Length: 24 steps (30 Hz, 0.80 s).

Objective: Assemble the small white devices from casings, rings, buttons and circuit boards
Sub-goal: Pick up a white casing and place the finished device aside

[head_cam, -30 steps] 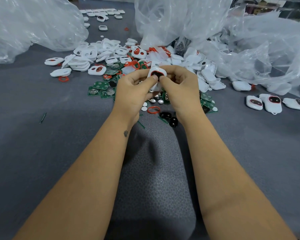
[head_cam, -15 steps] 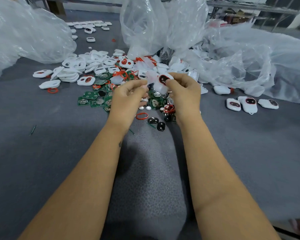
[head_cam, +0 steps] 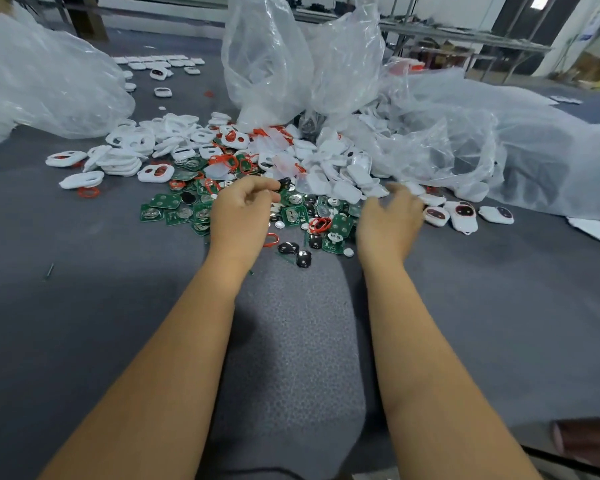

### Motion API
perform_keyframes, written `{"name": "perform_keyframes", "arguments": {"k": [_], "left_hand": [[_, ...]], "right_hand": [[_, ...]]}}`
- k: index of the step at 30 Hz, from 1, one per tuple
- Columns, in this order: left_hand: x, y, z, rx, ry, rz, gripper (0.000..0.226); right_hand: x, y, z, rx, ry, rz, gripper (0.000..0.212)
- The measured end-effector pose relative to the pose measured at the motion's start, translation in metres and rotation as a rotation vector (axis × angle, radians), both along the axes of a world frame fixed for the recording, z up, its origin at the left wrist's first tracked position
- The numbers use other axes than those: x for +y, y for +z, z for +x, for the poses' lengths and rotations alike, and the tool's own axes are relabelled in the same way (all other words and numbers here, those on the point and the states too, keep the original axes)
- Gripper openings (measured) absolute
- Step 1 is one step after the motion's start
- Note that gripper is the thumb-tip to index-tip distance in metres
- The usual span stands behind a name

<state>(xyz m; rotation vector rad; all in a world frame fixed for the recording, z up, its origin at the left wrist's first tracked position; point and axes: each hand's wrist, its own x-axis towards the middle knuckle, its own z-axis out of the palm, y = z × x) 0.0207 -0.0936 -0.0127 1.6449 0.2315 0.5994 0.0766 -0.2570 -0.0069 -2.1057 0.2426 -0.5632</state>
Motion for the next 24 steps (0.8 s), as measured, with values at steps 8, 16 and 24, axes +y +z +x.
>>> {"name": "perform_keyframes", "arguments": {"k": [8, 16, 24], "left_hand": [[-0.001, 0.001, 0.000, -0.014, 0.092, 0.010, 0.034], [0.076, 0.007, -0.006, 0.131, 0.431, 0.387, 0.041], [0.113, 0.003, 0.008, 0.575, 0.291, 0.682, 0.056]], "right_hand": [[0.052, -0.010, 0.001, 0.268, 0.318, -0.654, 0.056], [0.094, 0.002, -0.012, -0.187, 0.414, -0.613, 0.041], [0.087, 0.016, -0.012, 0.082, 0.755, -0.283, 0.024]]}}
